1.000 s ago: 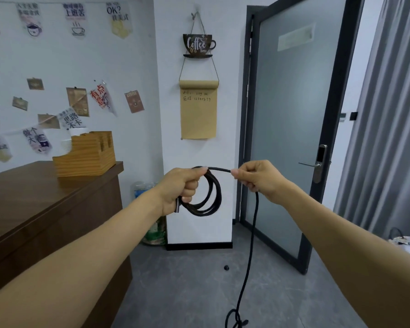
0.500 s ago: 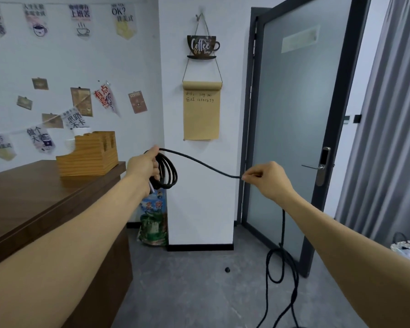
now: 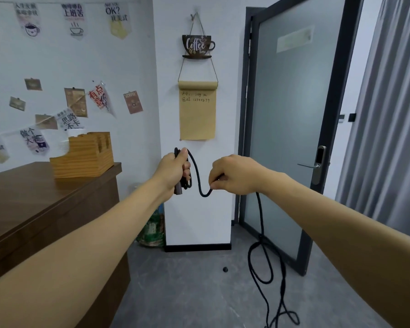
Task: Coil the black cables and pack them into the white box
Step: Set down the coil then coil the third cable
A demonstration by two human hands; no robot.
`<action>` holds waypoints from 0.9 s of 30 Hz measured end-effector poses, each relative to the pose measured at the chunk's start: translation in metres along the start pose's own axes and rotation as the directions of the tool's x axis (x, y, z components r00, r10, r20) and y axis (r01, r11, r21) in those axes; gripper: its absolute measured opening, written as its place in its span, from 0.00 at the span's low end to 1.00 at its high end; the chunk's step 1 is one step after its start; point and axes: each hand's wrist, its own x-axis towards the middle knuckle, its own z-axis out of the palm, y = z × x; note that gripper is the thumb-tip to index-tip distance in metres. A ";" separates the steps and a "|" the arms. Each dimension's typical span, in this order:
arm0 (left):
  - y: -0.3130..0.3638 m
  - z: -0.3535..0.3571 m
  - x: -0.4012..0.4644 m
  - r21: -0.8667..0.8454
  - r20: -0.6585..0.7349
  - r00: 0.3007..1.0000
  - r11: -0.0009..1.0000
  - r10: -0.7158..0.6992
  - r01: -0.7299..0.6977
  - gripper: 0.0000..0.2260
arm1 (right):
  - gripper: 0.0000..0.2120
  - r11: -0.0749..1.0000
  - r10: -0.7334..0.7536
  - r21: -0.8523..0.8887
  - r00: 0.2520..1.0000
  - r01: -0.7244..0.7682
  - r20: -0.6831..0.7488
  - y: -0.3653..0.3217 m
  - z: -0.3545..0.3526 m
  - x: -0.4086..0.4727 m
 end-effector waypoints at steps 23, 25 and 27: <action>0.007 0.022 -0.033 -0.125 0.350 0.932 0.981 -0.094 0.146 0.16 | 0.13 0.750 0.224 0.657 0.964 -0.077 -0.143 0.003 -0.021 0.004; 0.009 0.020 -0.033 -0.105 0.363 0.927 0.984 -0.100 0.147 0.16 | 0.17 0.749 0.263 0.653 0.955 -0.111 -0.139 0.004 -0.022 0.006; 0.011 0.016 -0.033 -0.070 0.391 0.914 0.986 -0.111 0.150 0.16 | 0.18 0.761 0.275 0.633 0.955 -0.147 -0.109 0.005 -0.022 0.006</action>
